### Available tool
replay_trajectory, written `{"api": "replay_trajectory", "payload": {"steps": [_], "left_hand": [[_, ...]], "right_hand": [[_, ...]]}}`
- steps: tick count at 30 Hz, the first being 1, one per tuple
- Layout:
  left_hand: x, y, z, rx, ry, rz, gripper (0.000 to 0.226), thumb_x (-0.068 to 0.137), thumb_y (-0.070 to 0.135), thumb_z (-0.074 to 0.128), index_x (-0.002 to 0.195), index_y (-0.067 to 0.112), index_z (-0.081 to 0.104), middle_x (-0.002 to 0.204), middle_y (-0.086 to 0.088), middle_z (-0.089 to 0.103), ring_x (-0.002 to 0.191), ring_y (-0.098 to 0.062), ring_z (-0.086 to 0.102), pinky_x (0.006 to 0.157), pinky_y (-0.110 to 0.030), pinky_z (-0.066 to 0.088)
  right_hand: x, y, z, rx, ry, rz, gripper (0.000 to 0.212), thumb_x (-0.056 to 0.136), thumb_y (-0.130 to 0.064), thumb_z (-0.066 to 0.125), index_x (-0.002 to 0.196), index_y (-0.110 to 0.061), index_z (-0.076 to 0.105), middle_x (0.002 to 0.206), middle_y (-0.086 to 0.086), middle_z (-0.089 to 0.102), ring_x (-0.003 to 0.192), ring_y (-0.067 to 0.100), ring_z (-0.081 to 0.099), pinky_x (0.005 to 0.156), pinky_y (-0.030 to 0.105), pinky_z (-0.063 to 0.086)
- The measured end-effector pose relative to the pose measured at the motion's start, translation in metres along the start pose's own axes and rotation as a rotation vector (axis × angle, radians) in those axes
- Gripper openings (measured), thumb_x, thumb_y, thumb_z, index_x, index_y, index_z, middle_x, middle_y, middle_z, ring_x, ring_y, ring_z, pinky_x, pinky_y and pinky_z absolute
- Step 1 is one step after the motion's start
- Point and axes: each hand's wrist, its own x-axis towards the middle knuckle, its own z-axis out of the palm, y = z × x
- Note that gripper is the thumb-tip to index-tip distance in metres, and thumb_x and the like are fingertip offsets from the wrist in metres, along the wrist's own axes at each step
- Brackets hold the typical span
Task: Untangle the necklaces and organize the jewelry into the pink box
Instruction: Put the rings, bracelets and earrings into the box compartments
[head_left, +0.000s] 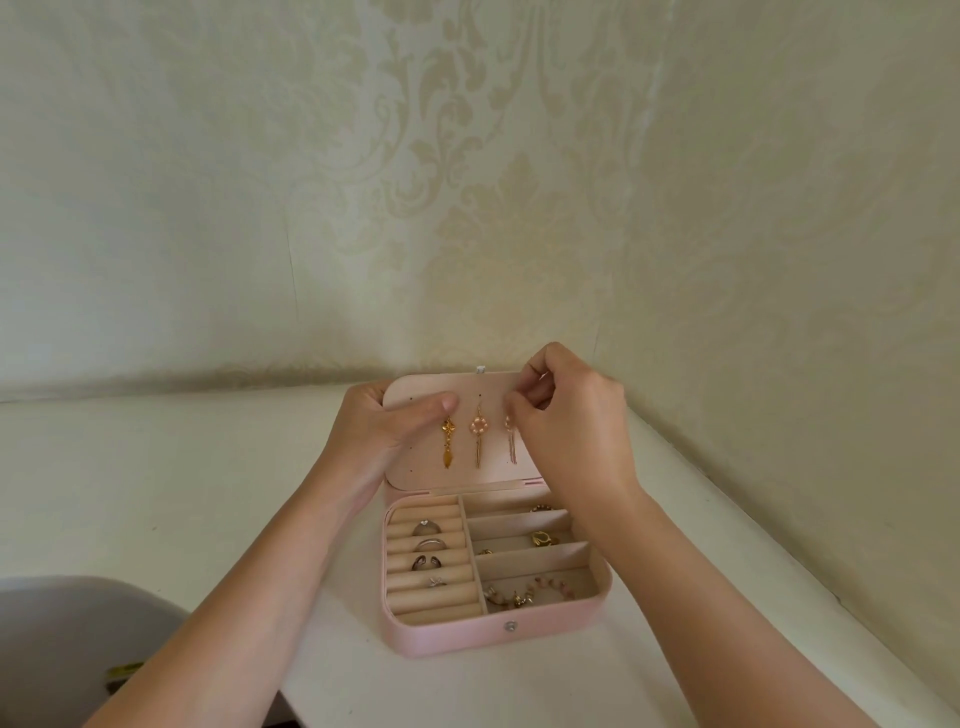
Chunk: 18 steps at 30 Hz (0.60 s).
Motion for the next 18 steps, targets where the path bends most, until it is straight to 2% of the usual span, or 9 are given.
{"api": "replay_trajectory", "payload": {"steps": [3, 5, 7, 9, 11, 15, 18], "left_hand": [[0.0, -0.001, -0.001, -0.015, -0.007, -0.003, 0.039, 0.048, 0.035, 0.082, 0.076, 0.009, 0.075, 0.08, -0.014, 0.073, 0.073, -0.024, 0.069, 0.067, -0.032, 0.054], [-0.001, -0.001, -0.001, -0.027, -0.024, 0.0, 0.038, 0.049, 0.033, 0.082, 0.076, 0.008, 0.075, 0.079, -0.014, 0.073, 0.071, -0.025, 0.069, 0.064, -0.03, 0.055], [-0.002, 0.0, -0.001, -0.04, -0.047, 0.002, 0.033, 0.05, 0.032, 0.081, 0.074, 0.01, 0.075, 0.076, -0.012, 0.072, 0.069, -0.023, 0.069, 0.06, -0.028, 0.054], [-0.002, 0.001, -0.001, -0.05, -0.059, -0.002, 0.033, 0.05, 0.031, 0.081, 0.074, 0.009, 0.074, 0.075, -0.012, 0.072, 0.068, -0.023, 0.068, 0.06, -0.028, 0.054], [-0.002, 0.001, -0.001, -0.059, -0.067, -0.005, 0.035, 0.05, 0.03, 0.081, 0.075, 0.008, 0.074, 0.076, -0.012, 0.072, 0.068, -0.023, 0.068, 0.06, -0.028, 0.053], [-0.001, 0.001, -0.001, -0.059, -0.08, -0.002, 0.029, 0.049, 0.03, 0.081, 0.071, 0.013, 0.075, 0.075, -0.009, 0.072, 0.068, -0.022, 0.068, 0.06, -0.026, 0.053], [-0.001, 0.0, -0.001, -0.056, -0.085, -0.002, 0.03, 0.048, 0.03, 0.081, 0.071, 0.012, 0.074, 0.076, -0.01, 0.072, 0.069, -0.022, 0.068, 0.061, -0.026, 0.053]], "right_hand": [[0.004, 0.006, -0.005, 0.128, -0.064, 0.023, 0.012, 0.075, -0.006, 0.075, 0.08, -0.015, 0.069, 0.065, -0.009, 0.065, 0.065, 0.005, 0.06, 0.062, 0.018, 0.05], [0.006, 0.011, -0.01, 0.161, -0.075, -0.008, 0.013, 0.07, -0.006, 0.079, 0.077, -0.013, 0.071, 0.068, -0.008, 0.066, 0.066, 0.006, 0.059, 0.062, 0.014, 0.048], [0.009, 0.017, -0.012, 0.096, -0.038, -0.091, 0.019, 0.066, -0.011, 0.083, 0.078, -0.014, 0.07, 0.076, -0.008, 0.061, 0.07, 0.005, 0.055, 0.066, 0.008, 0.041], [0.013, 0.023, -0.014, -0.02, 0.004, -0.15, 0.031, 0.063, -0.02, 0.085, 0.088, -0.016, 0.068, 0.091, -0.009, 0.054, 0.085, 0.004, 0.047, 0.076, 0.005, 0.034], [0.015, 0.026, -0.016, -0.053, -0.023, -0.174, 0.036, 0.065, -0.024, 0.084, 0.097, -0.02, 0.068, 0.099, -0.011, 0.053, 0.096, 0.005, 0.045, 0.082, 0.004, 0.031], [0.015, 0.026, -0.017, 0.148, -0.221, -0.017, 0.017, 0.074, -0.019, 0.078, 0.086, -0.026, 0.068, 0.085, -0.014, 0.066, 0.079, -0.006, 0.057, 0.066, 0.004, 0.039], [0.018, 0.03, -0.018, 0.301, -0.302, 0.1, 0.01, 0.075, -0.019, 0.078, 0.082, -0.019, 0.07, 0.077, -0.01, 0.068, 0.066, -0.003, 0.059, 0.06, 0.01, 0.044]]}}
